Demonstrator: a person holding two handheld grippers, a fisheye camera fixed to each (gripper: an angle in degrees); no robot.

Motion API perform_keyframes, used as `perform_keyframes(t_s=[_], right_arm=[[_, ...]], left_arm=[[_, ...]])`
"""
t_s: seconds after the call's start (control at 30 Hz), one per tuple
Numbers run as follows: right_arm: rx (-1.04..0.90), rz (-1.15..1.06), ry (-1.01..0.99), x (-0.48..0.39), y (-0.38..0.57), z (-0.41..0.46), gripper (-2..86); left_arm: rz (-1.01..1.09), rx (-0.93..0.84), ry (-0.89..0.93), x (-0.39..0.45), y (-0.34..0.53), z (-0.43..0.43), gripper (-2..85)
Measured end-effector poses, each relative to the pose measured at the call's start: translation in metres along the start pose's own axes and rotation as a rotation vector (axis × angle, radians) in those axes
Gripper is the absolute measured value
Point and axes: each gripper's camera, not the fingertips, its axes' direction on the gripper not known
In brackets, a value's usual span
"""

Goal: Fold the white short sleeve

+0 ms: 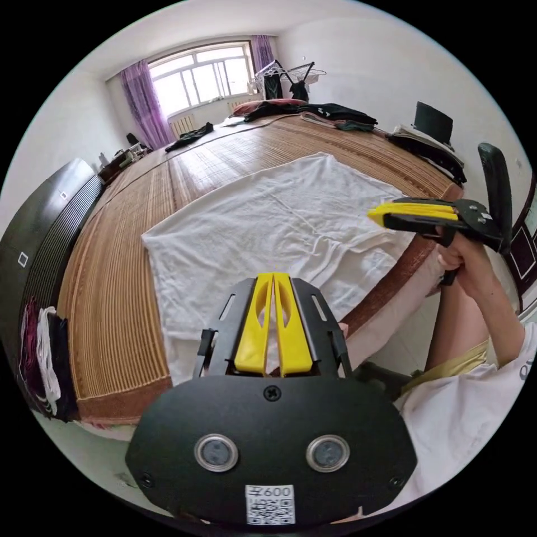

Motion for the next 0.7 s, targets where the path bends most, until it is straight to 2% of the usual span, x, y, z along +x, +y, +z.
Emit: perform_keyframes(t_s=[0.07, 0.13, 0.2, 0.27, 0.33, 0.4, 0.47, 0.5, 0.6, 0.67, 0.7], right_arm=[[-0.002, 0.032, 0.094, 0.026, 0.003, -0.021, -0.7], [-0.019, 0.075, 0.154, 0.049, 0.005, -0.034, -0.5], [-0.048, 0.151, 0.145, 0.074, 0.007, -0.043, -0.1], [-0.044, 0.180, 0.002, 0.096, 0.007, -0.052, 0.8], [-0.039, 0.124, -0.032, 0.098, 0.006, -0.054, 1.3], [-0.047, 0.076, 0.062, 0.097, 0.002, -0.053, 1.4], [-0.006, 0.086, 0.208, 0.103, -0.003, -0.057, 1.1], [0.001, 0.102, 0.220, 0.108, -0.005, -0.058, 1.2], [-0.005, 0.194, 0.177, 0.142, -0.015, -0.060, 4.0], [-0.038, 0.277, 0.141, 0.173, -0.020, -0.054, 10.2], [-0.043, 0.293, 0.135, 0.179, -0.021, -0.052, 10.7]], left_arm=[[-0.151, 0.040, -0.070, -0.038, 0.026, -0.022, 2.2], [-0.325, 0.054, -0.056, -0.074, 0.048, -0.036, 2.8], [-0.482, 0.057, 0.060, -0.107, 0.069, -0.042, 3.1], [-0.586, 0.117, 0.248, -0.127, 0.087, -0.041, 4.3], [-0.589, 0.103, 0.265, -0.127, 0.085, -0.035, 5.8], [-0.601, 0.062, 0.216, -0.127, 0.077, -0.026, 7.2], [-0.632, 0.096, 0.173, -0.135, 0.070, -0.022, 7.9], [-0.641, 0.105, 0.175, -0.138, 0.069, -0.020, 8.0], [-0.640, 0.092, 0.137, -0.145, 0.056, -0.008, 8.3], [-0.617, 0.061, 0.043, -0.144, 0.045, 0.001, 8.5], [-0.618, 0.063, 0.031, -0.144, 0.044, 0.003, 8.5]])
